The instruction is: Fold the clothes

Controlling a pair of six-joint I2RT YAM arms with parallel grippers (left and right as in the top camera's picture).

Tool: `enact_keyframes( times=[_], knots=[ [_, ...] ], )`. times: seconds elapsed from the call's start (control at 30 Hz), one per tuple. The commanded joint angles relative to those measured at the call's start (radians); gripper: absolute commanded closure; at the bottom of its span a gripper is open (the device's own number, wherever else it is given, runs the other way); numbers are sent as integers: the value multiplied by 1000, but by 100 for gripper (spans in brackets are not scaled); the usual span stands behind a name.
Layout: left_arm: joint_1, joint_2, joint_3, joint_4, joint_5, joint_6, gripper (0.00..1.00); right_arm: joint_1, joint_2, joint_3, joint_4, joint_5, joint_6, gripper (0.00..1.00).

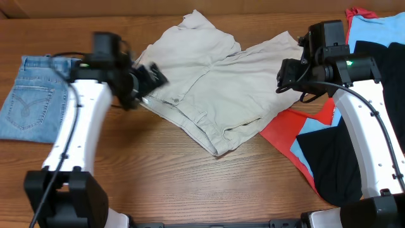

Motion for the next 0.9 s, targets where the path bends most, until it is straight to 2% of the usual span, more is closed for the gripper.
enact_keyframes(
  times=[0.0,0.27,0.43,0.53,0.6,0.63,0.87],
  knots=[
    [-124,3,-97,-7,4,-41,0,-15,-22,27,-4,69,4,37],
    [-380,4,-319,123,74,-208,2,-91,-22,27,-5,69,3,37],
    [-504,5,-406,324,75,-305,6,-125,-22,27,-13,69,3,37],
    [-552,5,-440,436,51,-364,14,-127,-22,27,-23,69,3,37],
    [-569,5,-446,470,-8,-382,36,-127,-22,27,-27,69,3,37],
    [-574,5,-446,473,-31,-391,42,-127,-22,27,-27,69,3,37],
    [-577,5,-446,459,-33,-401,48,-127,-22,27,-27,69,3,37]
  ],
)
